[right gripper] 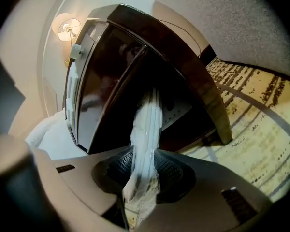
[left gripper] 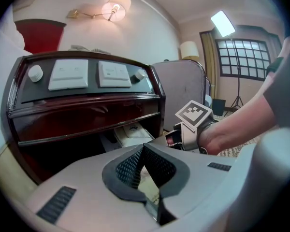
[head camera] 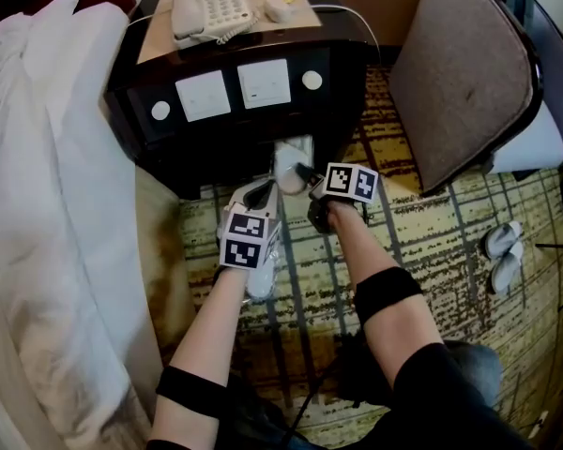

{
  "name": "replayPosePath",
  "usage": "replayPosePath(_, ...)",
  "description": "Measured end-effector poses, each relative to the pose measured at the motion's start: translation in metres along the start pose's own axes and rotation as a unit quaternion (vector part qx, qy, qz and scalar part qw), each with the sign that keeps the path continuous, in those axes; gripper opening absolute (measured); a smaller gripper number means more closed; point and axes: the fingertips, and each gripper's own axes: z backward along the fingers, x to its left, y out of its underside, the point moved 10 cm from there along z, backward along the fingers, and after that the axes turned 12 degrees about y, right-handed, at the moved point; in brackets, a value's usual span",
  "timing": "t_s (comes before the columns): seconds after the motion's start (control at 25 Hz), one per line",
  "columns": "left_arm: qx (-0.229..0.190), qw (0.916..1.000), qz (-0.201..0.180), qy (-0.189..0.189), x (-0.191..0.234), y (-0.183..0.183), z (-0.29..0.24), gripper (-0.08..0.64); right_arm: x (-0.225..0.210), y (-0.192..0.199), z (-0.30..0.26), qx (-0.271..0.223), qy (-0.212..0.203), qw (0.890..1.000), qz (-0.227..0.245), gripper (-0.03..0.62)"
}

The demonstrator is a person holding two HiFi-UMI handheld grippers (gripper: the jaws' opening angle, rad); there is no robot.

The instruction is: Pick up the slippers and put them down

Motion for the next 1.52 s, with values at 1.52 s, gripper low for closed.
replayPosePath(1.52,0.029,0.9977,0.035,-0.049,0.032,0.041,-0.024,0.0,-0.037,-0.025,-0.048,-0.101,0.175,0.979,0.026,0.23)
